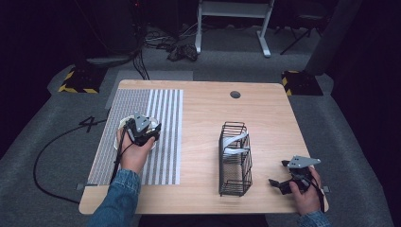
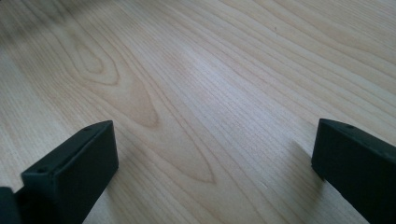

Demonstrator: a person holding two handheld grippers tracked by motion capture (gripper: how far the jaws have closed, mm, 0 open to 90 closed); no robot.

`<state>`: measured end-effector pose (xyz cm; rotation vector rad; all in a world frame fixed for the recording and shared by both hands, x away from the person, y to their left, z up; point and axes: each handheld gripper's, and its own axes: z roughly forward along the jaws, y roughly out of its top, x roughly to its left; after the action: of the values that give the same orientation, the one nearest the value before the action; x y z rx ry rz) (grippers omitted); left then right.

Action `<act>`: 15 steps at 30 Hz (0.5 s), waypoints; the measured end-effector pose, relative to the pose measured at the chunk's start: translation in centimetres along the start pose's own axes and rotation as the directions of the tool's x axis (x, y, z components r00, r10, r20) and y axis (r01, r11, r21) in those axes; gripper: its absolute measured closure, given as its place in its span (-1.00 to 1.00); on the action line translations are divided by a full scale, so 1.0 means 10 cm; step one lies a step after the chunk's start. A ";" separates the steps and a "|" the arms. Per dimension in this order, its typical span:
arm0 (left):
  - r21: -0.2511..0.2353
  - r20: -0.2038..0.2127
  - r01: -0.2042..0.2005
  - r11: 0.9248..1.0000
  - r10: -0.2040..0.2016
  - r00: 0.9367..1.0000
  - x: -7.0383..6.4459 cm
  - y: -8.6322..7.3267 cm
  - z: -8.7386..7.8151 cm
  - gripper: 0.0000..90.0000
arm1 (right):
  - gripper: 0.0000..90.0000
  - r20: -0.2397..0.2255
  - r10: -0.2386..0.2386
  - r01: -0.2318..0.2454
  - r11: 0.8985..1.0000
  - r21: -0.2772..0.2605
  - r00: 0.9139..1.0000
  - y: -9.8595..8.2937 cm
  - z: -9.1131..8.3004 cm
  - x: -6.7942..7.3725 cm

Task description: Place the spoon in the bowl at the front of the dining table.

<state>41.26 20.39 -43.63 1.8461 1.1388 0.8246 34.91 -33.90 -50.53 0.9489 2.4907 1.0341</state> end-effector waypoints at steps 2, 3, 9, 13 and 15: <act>-0.023 0.009 0.020 1.000 -0.019 1.000 -0.01 0.02 -0.02 -0.13 | -0.99 0.000 -0.001 0.001 1.000 0.000 1.000 0.00 0.00 0.00; -0.030 0.014 0.026 0.999 -0.026 1.000 -0.01 0.03 -0.03 -0.13 | -0.99 0.000 -0.001 0.001 1.000 0.000 1.000 0.00 0.00 0.00; -0.075 0.036 0.032 0.997 -0.030 0.999 -0.04 0.10 -0.13 -0.22 | -0.99 0.000 0.000 0.000 1.000 0.000 1.000 0.00 0.00 0.00; -0.089 0.040 0.036 0.995 -0.033 0.999 -0.05 0.14 -0.22 -0.23 | -0.99 0.000 0.000 0.000 1.000 0.000 1.000 0.00 0.00 0.00; -0.097 0.040 0.035 0.995 -0.031 0.999 -0.05 0.16 -0.28 -0.23 | -0.99 0.000 0.000 0.000 1.000 0.000 1.000 0.00 0.00 0.00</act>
<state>39.35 20.32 -40.97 1.7513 1.0830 0.8087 34.91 -33.90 -50.53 0.9488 2.4909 1.0343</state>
